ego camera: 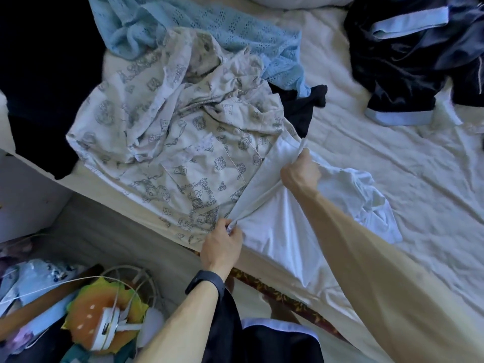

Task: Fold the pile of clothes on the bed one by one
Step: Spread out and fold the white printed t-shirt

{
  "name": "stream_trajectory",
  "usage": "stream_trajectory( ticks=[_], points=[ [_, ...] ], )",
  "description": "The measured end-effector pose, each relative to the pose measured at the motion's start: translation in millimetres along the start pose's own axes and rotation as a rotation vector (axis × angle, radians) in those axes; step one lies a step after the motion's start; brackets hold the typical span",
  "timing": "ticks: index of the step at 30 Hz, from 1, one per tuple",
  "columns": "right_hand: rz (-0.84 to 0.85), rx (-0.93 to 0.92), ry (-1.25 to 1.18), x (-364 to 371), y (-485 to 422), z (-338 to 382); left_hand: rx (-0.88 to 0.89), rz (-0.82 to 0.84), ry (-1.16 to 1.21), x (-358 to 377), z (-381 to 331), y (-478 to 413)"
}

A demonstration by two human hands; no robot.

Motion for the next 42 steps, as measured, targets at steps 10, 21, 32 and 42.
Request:
stream_trajectory(
  ticks=[10,21,32,42],
  points=[
    [0.013,0.025,0.019,7,-3,16,-0.031,-0.014,-0.122,-14,-3,-6],
    [0.074,-0.138,-0.425,17,45,4,-0.019,0.006,-0.097,-14,12,-14],
    [-0.099,0.559,-0.665,51,142,-181,0.127,0.196,-0.057,-24,7,-21],
    [0.345,0.402,-0.874,60,144,-230,0.044,0.216,0.016,-13,9,-23]
  ],
)
Point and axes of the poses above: each hand's wrist, its own y-axis away from the middle knuckle, its own x-axis out of the palm, z = x × y, the point moved 1 cm from there along -y, towards the middle knuckle, and after that the axes turned 1 degree about -x, right-handed, at the moved point
